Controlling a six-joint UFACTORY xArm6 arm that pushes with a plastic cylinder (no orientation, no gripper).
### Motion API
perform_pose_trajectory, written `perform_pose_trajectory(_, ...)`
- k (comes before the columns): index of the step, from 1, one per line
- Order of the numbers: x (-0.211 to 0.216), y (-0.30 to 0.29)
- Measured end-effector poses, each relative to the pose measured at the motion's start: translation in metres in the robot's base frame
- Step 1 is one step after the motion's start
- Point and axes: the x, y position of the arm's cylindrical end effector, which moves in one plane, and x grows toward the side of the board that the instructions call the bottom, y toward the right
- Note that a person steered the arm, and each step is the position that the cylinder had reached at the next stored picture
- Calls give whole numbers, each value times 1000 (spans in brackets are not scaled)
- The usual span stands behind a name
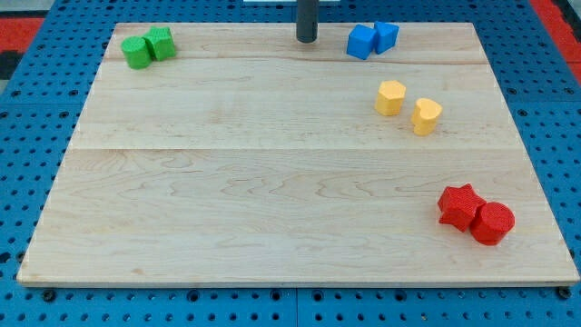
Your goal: Move your arm towards the top left side of the board
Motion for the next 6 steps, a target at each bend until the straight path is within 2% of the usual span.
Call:
perform_pose_trajectory(2,-4,0)
perform_pose_trajectory(5,-15,-138)
perform_pose_trajectory(6,-15,-155)
